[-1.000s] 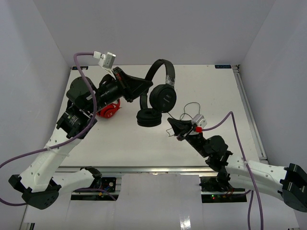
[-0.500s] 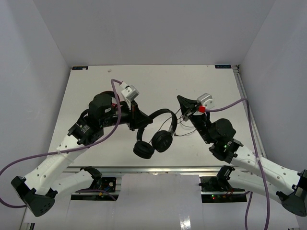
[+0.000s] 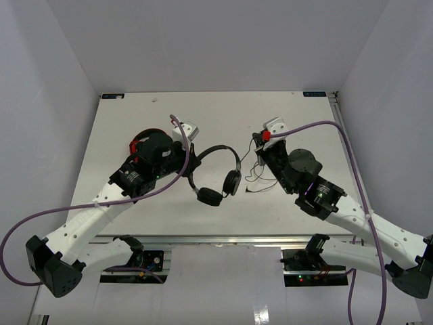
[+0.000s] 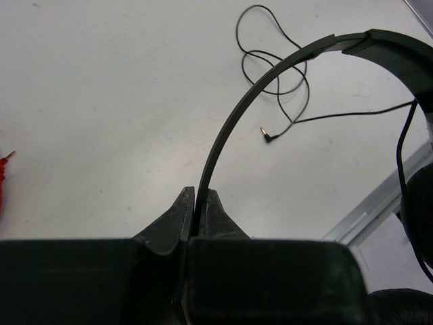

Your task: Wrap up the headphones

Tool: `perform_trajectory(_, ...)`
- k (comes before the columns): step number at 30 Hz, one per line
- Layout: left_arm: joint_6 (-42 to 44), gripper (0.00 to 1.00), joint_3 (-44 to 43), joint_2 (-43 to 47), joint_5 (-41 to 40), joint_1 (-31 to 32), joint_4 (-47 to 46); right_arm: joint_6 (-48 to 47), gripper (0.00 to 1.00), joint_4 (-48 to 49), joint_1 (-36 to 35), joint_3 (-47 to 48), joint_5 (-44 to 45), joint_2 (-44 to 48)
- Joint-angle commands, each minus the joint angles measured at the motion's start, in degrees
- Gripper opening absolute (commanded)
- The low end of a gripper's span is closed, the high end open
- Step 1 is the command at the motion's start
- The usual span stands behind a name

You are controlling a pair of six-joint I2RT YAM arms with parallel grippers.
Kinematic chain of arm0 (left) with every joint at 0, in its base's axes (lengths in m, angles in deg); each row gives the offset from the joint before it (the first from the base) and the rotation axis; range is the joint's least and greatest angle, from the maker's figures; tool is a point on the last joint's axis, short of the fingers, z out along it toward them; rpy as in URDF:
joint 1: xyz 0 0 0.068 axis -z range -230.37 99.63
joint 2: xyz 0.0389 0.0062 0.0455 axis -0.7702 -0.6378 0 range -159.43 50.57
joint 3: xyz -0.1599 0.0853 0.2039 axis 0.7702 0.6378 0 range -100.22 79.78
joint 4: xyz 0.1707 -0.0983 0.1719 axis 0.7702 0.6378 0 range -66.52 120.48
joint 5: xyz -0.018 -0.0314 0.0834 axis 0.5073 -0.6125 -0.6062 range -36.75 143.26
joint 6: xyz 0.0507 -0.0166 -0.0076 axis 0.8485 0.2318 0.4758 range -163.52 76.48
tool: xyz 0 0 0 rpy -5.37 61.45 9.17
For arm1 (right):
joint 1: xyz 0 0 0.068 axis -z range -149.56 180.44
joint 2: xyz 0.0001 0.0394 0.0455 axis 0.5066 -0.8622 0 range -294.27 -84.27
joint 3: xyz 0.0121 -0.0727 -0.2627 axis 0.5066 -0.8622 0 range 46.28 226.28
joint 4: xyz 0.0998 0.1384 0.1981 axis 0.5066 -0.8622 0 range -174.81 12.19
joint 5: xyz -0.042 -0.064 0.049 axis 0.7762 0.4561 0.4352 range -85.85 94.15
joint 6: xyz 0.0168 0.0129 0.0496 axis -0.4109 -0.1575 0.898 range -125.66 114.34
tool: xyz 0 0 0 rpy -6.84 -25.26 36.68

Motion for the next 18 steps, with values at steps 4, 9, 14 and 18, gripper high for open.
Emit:
perform_trajectory(4, -4.3, 0.00, 0.5, 2.1, -9.7, 0.2, -1.9, -1.1, 0.08, -5.2, 0.3, 10.8, 3.0, -1.7)
perform_trajectory(9, -8.9, 0.00, 1.7, 0.1, -12.3, 1.8, -5.1, -1.3, 0.08, -11.2, 0.4, 17.1, -0.4, -4.8)
perform_trajectory(14, -13.4, 0.00, 3.6, -3.0, -20.0, 3.4, -9.6, -1.4, 0.08, -17.1, 0.4, 20.8, -4.6, -9.4)
perform_trajectory(18, -15.3, 0.00, 4.1, -5.6, -29.3, 5.2, -10.3, -0.2, 0.08, -21.9, 0.4, 22.9, -7.5, -13.3)
